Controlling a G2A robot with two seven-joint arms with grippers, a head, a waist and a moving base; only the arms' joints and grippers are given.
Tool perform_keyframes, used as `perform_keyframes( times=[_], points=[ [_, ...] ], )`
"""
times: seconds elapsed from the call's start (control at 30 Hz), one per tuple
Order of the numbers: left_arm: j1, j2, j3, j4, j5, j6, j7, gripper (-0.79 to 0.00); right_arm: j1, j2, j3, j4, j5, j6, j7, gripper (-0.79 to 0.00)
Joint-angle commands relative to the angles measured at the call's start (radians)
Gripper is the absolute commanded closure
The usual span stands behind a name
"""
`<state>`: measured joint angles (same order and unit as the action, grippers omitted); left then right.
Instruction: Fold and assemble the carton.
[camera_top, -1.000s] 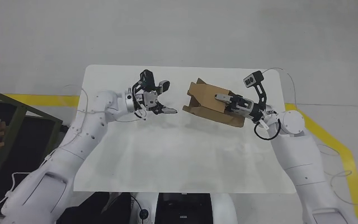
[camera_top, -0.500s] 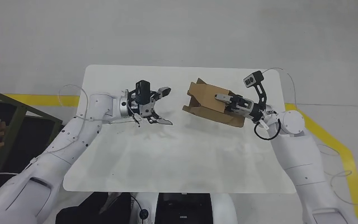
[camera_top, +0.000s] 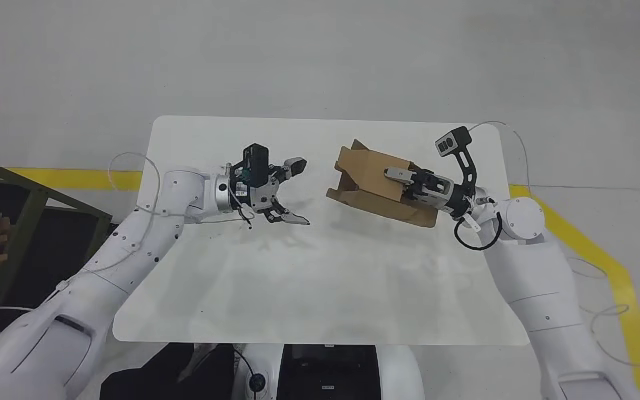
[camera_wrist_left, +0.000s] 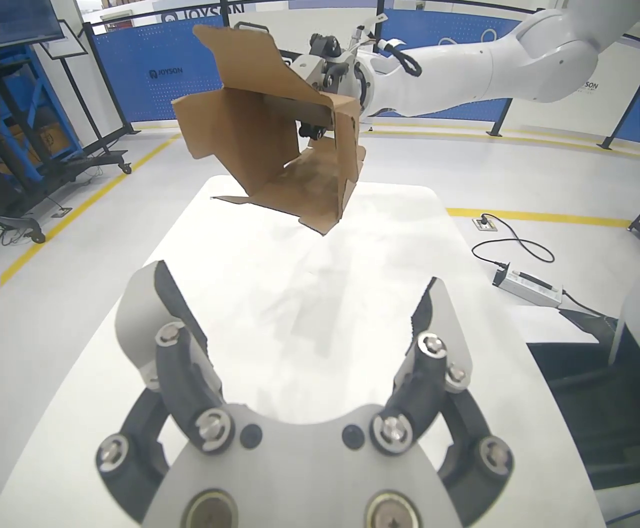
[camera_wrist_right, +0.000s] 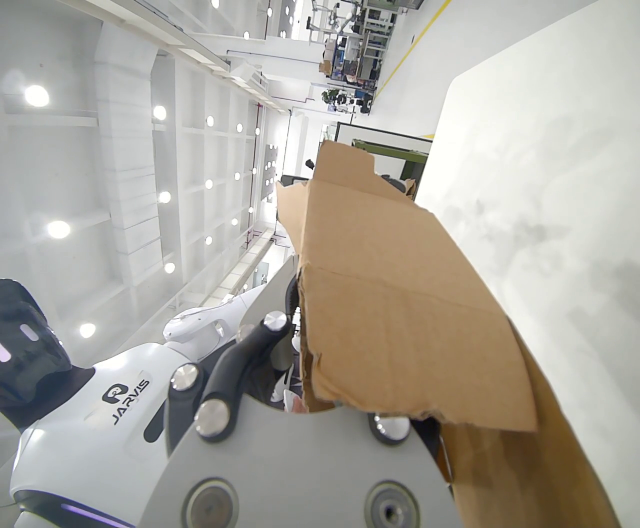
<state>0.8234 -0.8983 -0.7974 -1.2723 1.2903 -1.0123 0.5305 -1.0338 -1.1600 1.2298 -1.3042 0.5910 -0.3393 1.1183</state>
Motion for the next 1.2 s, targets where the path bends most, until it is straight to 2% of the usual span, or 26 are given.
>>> perform_keyframes(
  times=[0.0,0.2,0.37,0.6,0.9,1.17],
  points=[
    [0.000,0.000,0.000,0.000,0.000,0.000,0.000,-0.785,0.000,0.000,0.000,0.000,0.000,0.000,0.000,0.000],
    [0.007,0.000,0.023,-0.041,0.018,0.000,-0.123,-0.785,-0.011,0.001,0.002,-0.026,-0.019,0.016,-0.034,0.000],
    [-0.028,0.002,0.097,-0.074,0.027,0.000,-0.176,-0.785,0.002,-0.002,-0.012,-0.023,-0.009,0.016,-0.020,0.000],
    [-0.108,-0.001,0.210,-0.071,0.022,0.000,-0.109,-0.785,0.019,-0.008,-0.034,-0.008,-0.008,0.010,-0.026,0.000],
    [-0.213,-0.001,0.354,-0.033,0.020,0.000,0.032,-0.785,0.026,-0.012,-0.054,-0.009,-0.015,0.008,-0.022,0.000],
    [-0.287,-0.003,0.430,-0.005,0.033,0.000,0.099,-0.785,0.022,-0.013,-0.066,-0.011,-0.028,0.010,-0.025,0.000]
  ],
)
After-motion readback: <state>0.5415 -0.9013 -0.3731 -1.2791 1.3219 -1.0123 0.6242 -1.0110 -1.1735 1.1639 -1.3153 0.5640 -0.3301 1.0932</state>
